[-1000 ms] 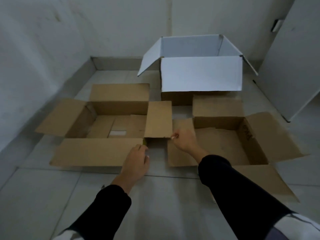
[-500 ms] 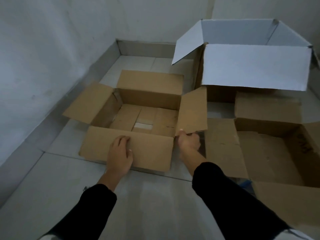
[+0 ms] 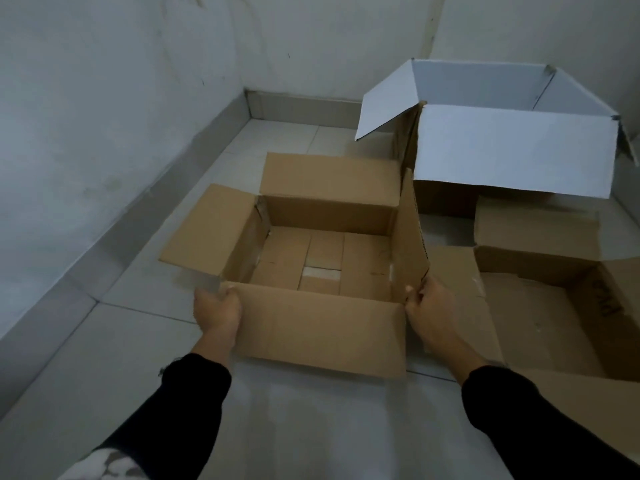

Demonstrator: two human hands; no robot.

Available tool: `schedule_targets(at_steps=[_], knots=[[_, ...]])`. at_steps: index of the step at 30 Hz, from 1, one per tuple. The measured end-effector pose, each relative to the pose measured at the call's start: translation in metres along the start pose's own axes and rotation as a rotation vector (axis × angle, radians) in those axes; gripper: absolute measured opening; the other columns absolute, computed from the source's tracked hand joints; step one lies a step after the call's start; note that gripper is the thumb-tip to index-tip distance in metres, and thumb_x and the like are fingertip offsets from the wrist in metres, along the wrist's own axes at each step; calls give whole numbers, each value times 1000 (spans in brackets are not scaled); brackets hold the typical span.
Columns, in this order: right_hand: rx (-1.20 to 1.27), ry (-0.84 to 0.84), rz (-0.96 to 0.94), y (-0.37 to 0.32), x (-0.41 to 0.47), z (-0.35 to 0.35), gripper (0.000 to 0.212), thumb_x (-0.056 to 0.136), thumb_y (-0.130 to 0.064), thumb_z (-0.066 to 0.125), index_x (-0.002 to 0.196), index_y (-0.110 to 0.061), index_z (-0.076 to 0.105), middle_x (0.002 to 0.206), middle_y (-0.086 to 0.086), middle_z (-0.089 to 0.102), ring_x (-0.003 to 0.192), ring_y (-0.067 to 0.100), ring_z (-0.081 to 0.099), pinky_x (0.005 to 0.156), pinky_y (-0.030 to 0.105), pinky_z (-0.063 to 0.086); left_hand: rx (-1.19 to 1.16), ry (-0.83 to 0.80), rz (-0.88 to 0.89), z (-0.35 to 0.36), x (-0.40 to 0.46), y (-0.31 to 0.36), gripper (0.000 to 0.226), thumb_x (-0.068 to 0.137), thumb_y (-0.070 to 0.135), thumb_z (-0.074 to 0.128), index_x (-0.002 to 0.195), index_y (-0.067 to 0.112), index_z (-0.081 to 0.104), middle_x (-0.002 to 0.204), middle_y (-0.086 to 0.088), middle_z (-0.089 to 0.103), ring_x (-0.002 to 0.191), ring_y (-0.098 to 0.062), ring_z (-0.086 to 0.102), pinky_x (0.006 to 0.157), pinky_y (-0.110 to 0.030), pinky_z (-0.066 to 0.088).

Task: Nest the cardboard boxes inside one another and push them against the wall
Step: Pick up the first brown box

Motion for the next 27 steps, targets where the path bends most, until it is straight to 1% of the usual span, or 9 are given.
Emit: schedule_targets(at_steps=[4,6,8,12,15,18,22,24,27], knots=[[133,30,88,-4,9,0,30,86,-9,57,115,-6,50,96,15,66,80,25,61,70,32,51,-287,-122,26,-2,20,8,54,83,-9,52,134,3,39,131,-11,54,123,-26,49,104,-31,37],[160,13,70,-12,10,-2,29,89,-15,55,117,-11,49,84,9,65,74,23,62,66,37,54,-395,-161,25,-3,21,13,56,83,-12,50,134,9,42,107,1,59,108,-17,52,94,-20,39],[170,8,43,-20,9,-6,23,93,-30,49,112,-16,52,78,8,65,67,23,63,61,39,56,-414,-125,73,-4,17,18,37,85,-7,53,116,12,57,90,2,58,95,-15,50,82,-14,43],[64,59,60,-28,9,-15,27,97,-33,40,96,-11,57,62,-1,54,54,12,53,45,23,36,-97,49,306,-14,6,33,18,87,16,59,101,4,60,103,-17,67,88,-25,60,80,-29,41],[16,67,78,-29,13,-19,29,98,-25,40,90,-5,59,57,-6,44,49,5,44,43,18,27,113,22,589,-17,3,47,11,88,9,55,97,3,58,99,-21,68,84,-34,65,75,-33,46],[24,62,32,-37,16,-21,26,98,-22,42,94,-5,61,57,-8,44,49,4,44,43,16,27,255,46,776,-24,-1,59,11,88,3,52,98,0,55,93,-23,68,80,-38,64,70,-38,50],[108,97,-43,-69,24,-37,25,96,-20,46,103,-2,62,67,1,54,52,4,46,45,15,31,308,74,834,-46,-11,88,16,88,1,49,104,0,52,90,-23,65,78,-37,62,68,-44,52],[117,101,-86,-92,31,-52,25,95,-20,47,101,-1,63,76,10,64,58,12,52,48,18,39,294,119,841,-61,-15,110,10,88,1,49,97,-2,53,82,-22,63,71,-35,60,59,-38,47],[154,92,-115,-124,45,-73,23,94,-20,50,95,-1,65,82,16,69,66,23,61,59,33,52,265,171,838,-85,-19,145,8,90,1,47,86,-2,53,69,-16,55,62,-32,54,49,-25,32]])
Point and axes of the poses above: each hand's wrist, its own x-axis towards the middle knuckle, its own z-axis out of the palm, y = z × x, the point moved 3 cm from there along x, towards the middle knuckle
